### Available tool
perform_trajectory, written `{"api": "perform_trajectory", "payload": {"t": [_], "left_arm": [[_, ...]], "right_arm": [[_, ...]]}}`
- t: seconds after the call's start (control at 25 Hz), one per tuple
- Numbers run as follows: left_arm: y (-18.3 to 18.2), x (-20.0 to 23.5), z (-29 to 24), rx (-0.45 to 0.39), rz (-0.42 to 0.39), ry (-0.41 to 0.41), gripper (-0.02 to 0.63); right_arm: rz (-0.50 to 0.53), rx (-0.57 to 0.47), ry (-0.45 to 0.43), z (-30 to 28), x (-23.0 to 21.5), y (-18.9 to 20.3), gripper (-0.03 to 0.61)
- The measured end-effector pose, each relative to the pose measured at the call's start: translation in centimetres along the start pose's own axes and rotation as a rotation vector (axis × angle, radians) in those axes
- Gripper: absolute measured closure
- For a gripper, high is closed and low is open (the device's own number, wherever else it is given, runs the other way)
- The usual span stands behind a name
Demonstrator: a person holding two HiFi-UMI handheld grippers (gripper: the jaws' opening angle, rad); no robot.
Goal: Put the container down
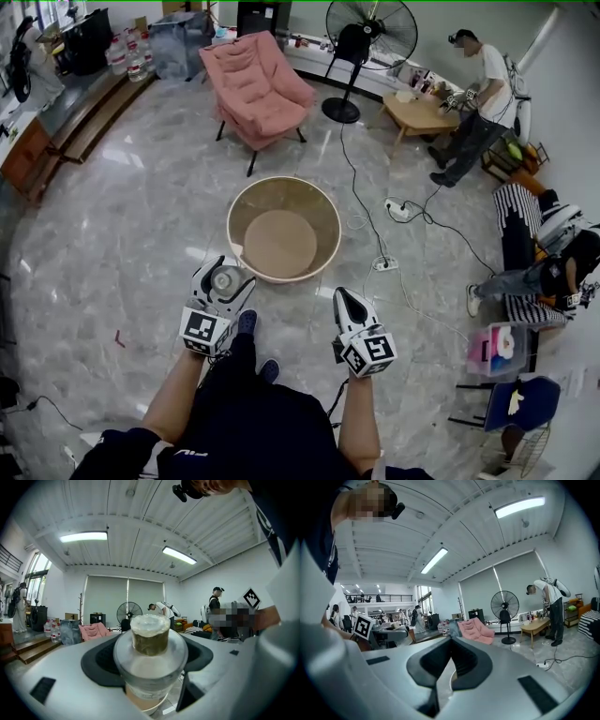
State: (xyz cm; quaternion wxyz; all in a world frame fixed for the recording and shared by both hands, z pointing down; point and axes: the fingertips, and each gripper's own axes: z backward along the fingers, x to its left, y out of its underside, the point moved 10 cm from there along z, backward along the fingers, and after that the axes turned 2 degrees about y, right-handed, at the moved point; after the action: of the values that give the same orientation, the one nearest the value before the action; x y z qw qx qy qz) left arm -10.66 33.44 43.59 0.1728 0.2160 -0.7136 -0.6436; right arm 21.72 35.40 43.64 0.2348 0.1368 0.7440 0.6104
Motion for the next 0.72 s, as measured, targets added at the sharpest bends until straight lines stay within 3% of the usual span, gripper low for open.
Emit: {"api": "perform_trajectory", "payload": {"t": [0.72], "left_arm": [[0.9,7.3,-9.2,0.034,0.022,0.023,0.258]], "right_arm": [[-0.026,0.015,0.025,-10.4,-4.4,-1.3,0.552]]}}
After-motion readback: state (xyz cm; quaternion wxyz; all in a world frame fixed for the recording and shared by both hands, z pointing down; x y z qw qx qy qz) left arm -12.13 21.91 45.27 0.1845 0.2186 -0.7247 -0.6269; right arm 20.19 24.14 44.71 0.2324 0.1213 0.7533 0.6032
